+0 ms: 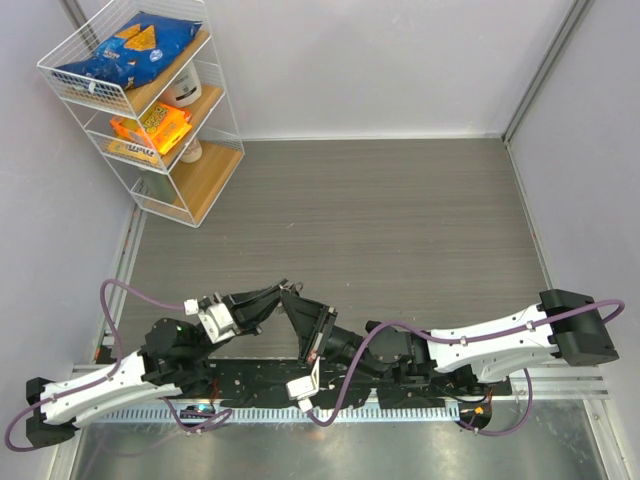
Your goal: Put the keys on the keyring
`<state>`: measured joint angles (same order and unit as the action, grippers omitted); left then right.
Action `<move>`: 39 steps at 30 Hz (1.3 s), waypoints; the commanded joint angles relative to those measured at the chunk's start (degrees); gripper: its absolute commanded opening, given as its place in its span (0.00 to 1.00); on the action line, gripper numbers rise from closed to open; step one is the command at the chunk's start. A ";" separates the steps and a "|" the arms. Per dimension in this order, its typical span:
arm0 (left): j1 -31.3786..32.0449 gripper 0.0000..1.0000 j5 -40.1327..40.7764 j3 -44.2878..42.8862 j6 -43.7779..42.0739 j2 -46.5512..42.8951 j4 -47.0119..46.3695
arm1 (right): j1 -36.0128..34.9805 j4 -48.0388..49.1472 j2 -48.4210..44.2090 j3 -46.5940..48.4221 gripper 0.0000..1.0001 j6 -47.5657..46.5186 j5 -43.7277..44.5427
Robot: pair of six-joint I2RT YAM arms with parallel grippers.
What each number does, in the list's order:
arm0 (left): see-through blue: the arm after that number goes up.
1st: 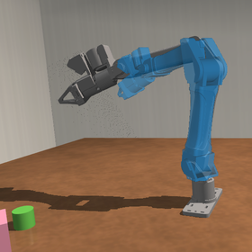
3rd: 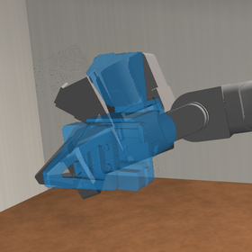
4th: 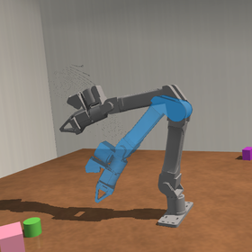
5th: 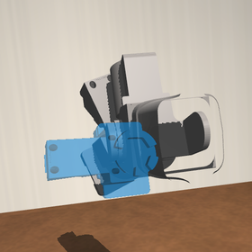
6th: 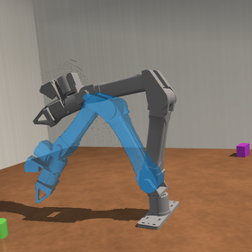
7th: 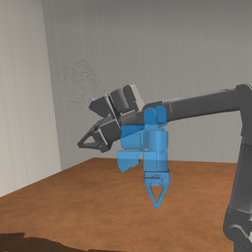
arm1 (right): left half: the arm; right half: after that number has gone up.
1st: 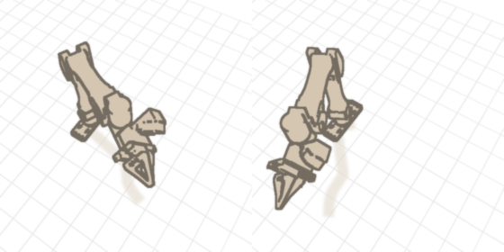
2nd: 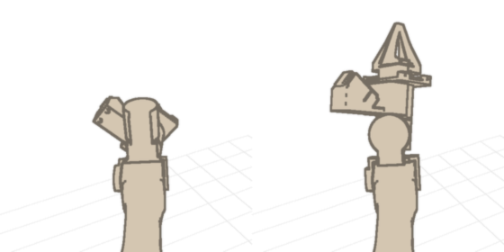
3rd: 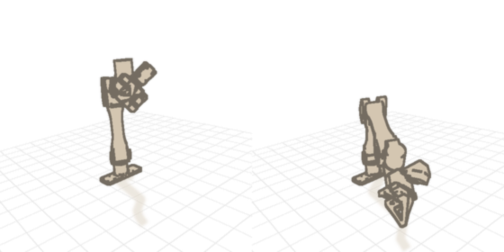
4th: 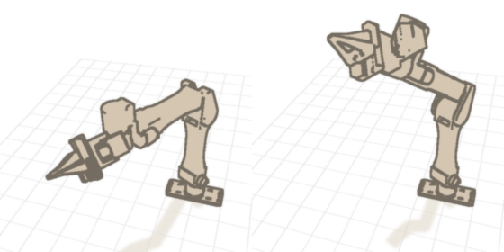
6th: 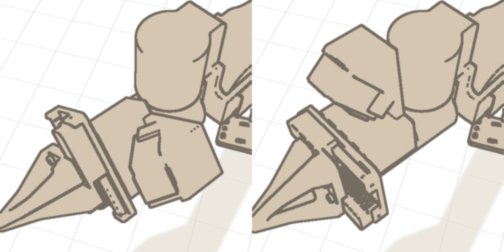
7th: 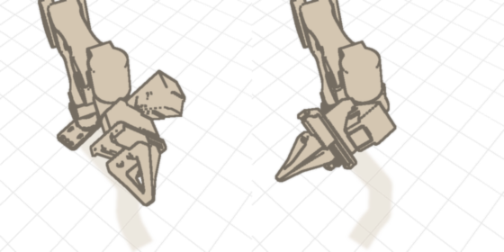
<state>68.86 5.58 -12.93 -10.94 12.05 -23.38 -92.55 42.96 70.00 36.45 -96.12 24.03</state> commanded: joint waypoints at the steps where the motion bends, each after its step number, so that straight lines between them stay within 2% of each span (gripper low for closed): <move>1: 0.05 0.00 -4.35 -0.34 0.13 -0.19 -4.31 | 0.27 3.80 -1.18 2.58 0.06 0.67 -0.83; 10: 0.13 0.00 -8.22 -0.17 0.83 -0.36 -4.92 | 1.15 4.59 -1.27 2.31 0.06 1.54 -1.35; 36: 0.05 0.00 -8.92 -0.43 0.57 1.48 -4.40 | 1.32 4.85 -4.87 3.19 0.06 -4.25 -0.92; 39: 0.05 0.00 -9.97 -0.96 0.48 1.83 -3.87 | 1.24 3.19 -6.62 3.54 0.06 -1.81 -1.09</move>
<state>68.23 1.41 -12.93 -10.92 13.39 -26.00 -92.03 44.03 67.48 36.97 -97.54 20.91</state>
